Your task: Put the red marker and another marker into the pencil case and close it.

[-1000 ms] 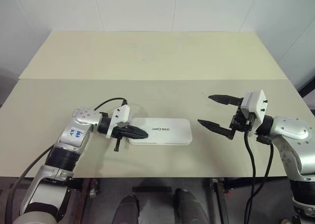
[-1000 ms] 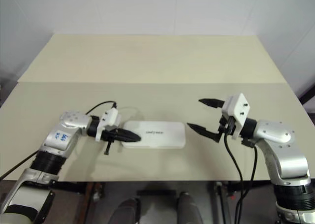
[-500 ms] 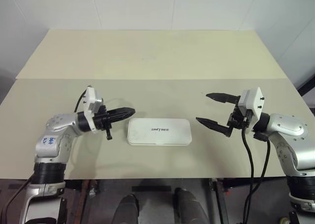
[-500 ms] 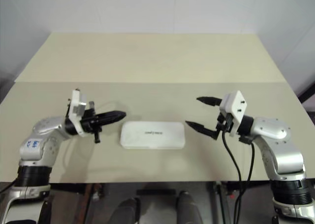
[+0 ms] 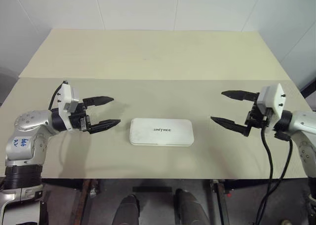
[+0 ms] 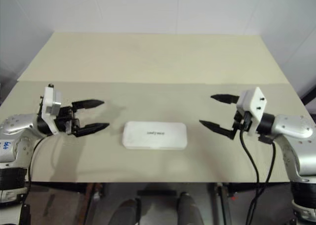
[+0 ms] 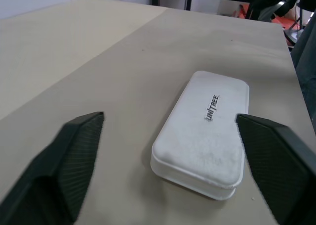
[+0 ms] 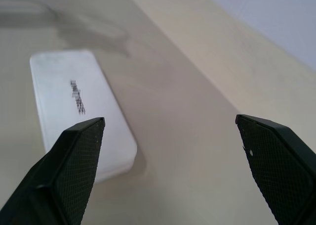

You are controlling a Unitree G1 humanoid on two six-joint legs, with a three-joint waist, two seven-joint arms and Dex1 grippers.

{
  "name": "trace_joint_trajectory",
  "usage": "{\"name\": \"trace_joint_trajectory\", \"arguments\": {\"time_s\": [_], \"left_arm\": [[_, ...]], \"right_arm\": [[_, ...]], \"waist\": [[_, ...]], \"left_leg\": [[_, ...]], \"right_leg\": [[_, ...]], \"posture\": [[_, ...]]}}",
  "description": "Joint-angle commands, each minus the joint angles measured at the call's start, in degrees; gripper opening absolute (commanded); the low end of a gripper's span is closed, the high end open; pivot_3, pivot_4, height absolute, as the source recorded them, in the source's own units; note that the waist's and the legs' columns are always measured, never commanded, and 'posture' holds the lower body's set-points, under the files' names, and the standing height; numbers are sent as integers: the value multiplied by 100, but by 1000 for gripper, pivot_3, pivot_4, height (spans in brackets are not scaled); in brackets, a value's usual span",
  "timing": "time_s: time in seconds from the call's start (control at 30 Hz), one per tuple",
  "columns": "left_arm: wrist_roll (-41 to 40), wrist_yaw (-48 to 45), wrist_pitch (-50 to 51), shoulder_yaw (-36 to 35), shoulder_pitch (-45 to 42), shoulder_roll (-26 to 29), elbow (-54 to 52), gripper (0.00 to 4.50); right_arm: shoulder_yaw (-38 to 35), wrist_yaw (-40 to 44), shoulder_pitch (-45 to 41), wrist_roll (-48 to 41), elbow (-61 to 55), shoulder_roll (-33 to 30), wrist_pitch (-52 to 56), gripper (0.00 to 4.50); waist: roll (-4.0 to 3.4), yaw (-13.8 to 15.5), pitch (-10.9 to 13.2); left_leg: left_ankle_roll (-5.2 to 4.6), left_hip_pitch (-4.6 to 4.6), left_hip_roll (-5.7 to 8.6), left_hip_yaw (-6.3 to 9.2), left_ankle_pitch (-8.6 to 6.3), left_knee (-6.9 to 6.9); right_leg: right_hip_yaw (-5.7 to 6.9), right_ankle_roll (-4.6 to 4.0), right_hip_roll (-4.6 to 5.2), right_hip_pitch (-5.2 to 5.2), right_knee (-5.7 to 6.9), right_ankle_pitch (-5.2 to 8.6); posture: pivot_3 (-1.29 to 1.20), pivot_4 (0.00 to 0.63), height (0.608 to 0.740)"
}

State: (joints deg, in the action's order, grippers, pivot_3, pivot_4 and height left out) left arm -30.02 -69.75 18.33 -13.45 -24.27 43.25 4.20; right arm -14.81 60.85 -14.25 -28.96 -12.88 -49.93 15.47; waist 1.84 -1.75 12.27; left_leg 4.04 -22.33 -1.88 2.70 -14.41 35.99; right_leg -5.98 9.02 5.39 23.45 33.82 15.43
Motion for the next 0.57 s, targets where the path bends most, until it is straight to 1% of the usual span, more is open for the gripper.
{"name": "trace_joint_trajectory", "arguments": {"time_s": [0.03, 0.13, 0.3, 0.4, 0.57], "left_arm": [[-50, -76, -176, -100, -100, 98, 63, 4468], [61, 38, -318, 67, -206, -25, 35, 4468], [231, 177, -462, 276, -387, -144, 107, 4468], [249, 137, -415, 333, -376, -86, 59, 4468], [261, 170, -306, 230, -113, 114, -54, 4468]], "right_arm": [[-647, 79, 194, -58, 13, -314, -45, 4500], [-932, 153, 392, -60, 170, -433, -116, 4500], [-1039, 221, 554, -20, 240, -480, -182, 4500], [-977, 308, 522, 62, 327, -547, -278, 4500], [-932, 292, 543, 54, 345, -449, -301, 4500]], "waist": [[0, -10, 0], [1, -11, 0], [1, -12, 1], [1, -32, 1], [1, -59, 1]], "left_leg": [[-1, 0, 0, 0, -1, -1], [-1, 0, 0, -2, -2, 0], [-1, 1, 0, -4, -1, 8], [-1, 2, 0, -4, 0, 8], [-1, 3, 0, -4, 0, 5]], "right_leg": [[0, 1, 0, 0, 0, 0], [0, 5, 0, 0, 0, -3], [-1, 10, 1, -2, 1, -5], [-2, 11, 0, -1, 1, -6], [-2, 14, 0, 0, 3, -7]], "posture": [[0, 150, 740], [0, 150, 740], [0, 150, 740], [0, 150, 740], [0, 150, 740]]}}
